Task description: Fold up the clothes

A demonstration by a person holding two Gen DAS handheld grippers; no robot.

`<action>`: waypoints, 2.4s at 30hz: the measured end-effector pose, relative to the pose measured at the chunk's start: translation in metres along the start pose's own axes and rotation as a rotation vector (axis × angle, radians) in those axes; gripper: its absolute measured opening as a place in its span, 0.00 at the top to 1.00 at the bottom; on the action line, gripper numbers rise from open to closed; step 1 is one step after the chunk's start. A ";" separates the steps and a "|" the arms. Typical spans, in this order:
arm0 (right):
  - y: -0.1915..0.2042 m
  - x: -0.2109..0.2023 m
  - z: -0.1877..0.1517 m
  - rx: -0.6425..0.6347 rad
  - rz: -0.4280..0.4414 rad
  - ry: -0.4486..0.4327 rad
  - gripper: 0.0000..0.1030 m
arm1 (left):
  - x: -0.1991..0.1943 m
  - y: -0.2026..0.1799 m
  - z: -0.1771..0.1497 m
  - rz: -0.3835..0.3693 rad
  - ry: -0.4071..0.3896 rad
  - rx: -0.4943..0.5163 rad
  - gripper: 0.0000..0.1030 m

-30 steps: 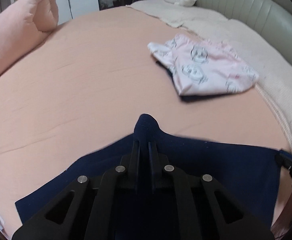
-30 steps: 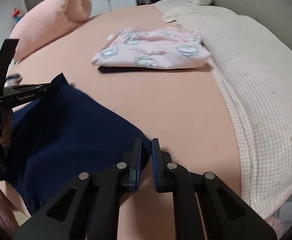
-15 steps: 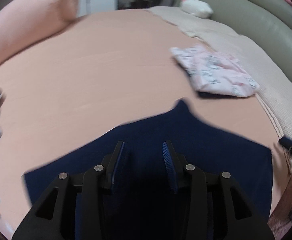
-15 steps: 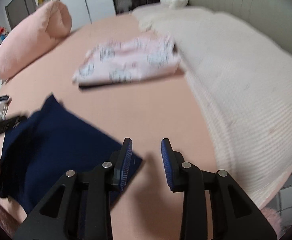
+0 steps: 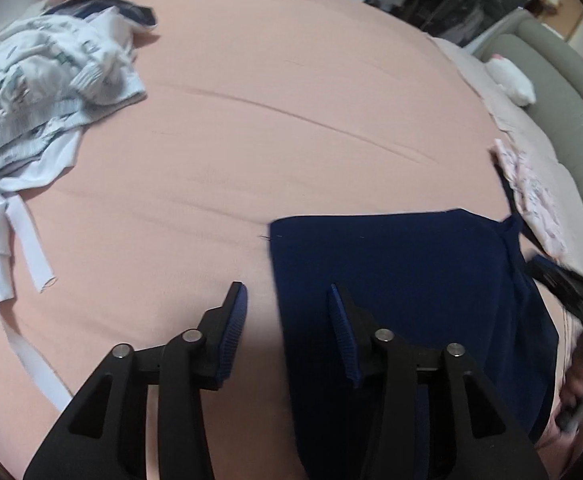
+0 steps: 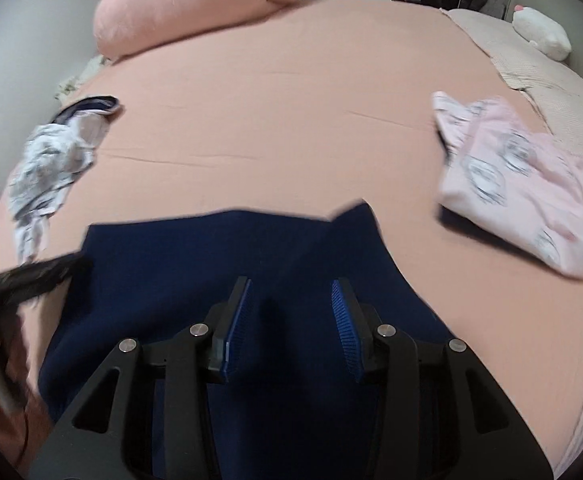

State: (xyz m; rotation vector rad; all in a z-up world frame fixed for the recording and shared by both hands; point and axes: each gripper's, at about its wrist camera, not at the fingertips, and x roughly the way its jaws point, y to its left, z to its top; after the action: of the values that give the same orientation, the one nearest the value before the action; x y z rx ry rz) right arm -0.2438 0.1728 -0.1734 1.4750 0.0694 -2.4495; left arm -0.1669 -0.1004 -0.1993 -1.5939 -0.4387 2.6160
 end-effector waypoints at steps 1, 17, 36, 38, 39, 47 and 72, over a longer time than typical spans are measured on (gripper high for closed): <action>0.001 0.012 0.005 -0.014 -0.037 0.025 0.59 | 0.002 -0.005 -0.003 0.004 0.010 0.044 0.52; -0.027 -0.009 -0.022 -0.016 -0.095 0.024 0.49 | 0.013 -0.005 0.006 -0.072 0.071 0.115 0.44; -0.001 0.011 0.000 -0.119 -0.097 -0.052 0.65 | -0.036 0.021 0.032 0.007 -0.097 0.114 0.93; 0.006 0.015 -0.002 -0.160 -0.146 -0.048 0.65 | -0.033 0.024 0.032 0.013 -0.086 0.127 0.93; 0.007 0.026 -0.004 -0.166 -0.173 0.005 0.64 | -0.028 0.025 0.032 0.011 -0.072 0.128 0.93; -0.003 -0.001 -0.017 -0.040 -0.131 -0.082 0.62 | -0.023 0.037 0.031 0.008 -0.063 0.037 0.49; -0.018 -0.069 -0.182 0.155 -0.038 0.040 0.52 | -0.064 -0.018 -0.068 -0.138 0.142 0.141 0.67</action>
State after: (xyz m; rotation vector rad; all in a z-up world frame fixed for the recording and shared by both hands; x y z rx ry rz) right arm -0.0622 0.2382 -0.2015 1.6007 -0.0870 -2.5056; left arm -0.0790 -0.0808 -0.1685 -1.6280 -0.3344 2.3585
